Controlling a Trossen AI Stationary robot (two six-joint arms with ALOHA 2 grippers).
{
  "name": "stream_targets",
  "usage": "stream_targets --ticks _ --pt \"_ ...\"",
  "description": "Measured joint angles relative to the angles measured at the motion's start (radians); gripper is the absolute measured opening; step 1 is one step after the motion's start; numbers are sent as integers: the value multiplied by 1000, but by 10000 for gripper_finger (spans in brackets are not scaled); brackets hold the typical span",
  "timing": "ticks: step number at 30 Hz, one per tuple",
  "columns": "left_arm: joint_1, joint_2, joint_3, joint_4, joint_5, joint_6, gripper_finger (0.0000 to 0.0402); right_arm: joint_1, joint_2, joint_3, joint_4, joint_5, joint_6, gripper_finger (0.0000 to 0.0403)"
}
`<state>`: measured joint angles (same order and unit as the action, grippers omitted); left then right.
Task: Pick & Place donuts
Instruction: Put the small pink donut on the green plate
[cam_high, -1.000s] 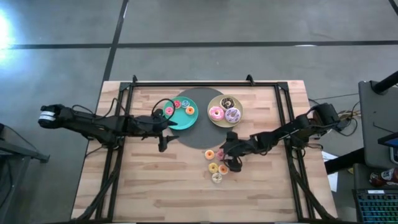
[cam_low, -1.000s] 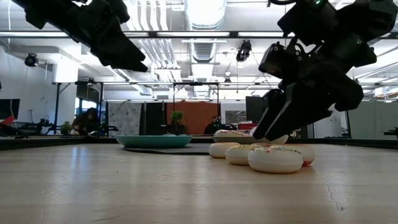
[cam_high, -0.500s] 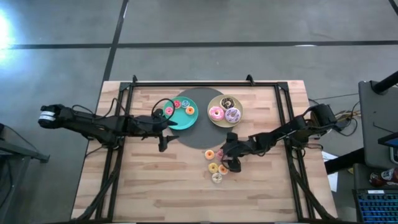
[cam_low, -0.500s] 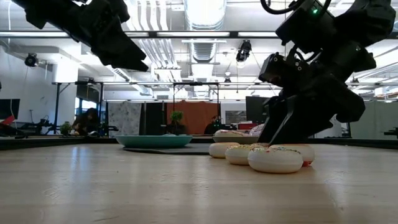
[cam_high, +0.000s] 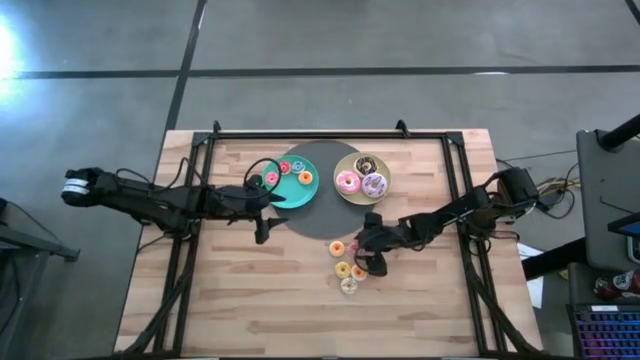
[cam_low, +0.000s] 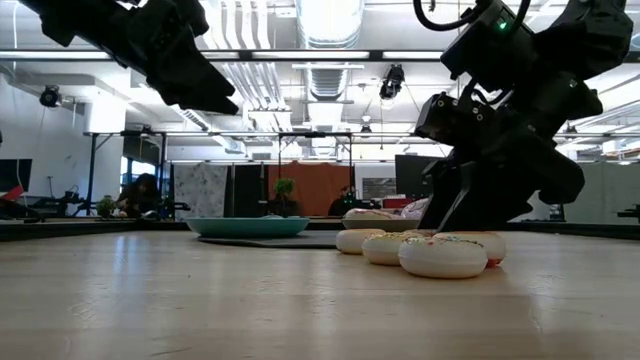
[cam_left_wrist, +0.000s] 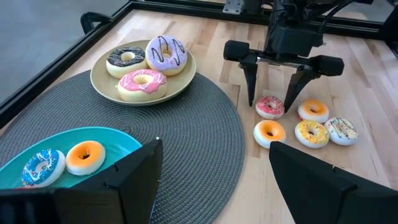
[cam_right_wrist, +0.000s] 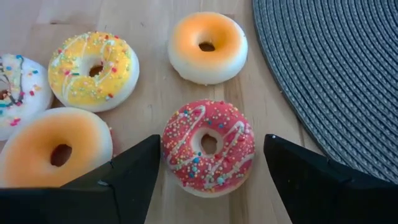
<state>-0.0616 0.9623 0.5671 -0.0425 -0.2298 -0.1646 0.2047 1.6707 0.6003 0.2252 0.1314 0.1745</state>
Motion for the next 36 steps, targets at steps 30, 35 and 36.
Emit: stream_targets --ticks 30,35,36 --pt "0 0 0 -26 0 0 271 -1 -4 0 -3 2 -9 205" --pt "0 0 -4 -80 -1 -27 271 -2 -45 0 -5 4 -27 205" --pt "0 0 -11 -80 -1 -32 271 -3 -58 1 -6 7 -33 205"
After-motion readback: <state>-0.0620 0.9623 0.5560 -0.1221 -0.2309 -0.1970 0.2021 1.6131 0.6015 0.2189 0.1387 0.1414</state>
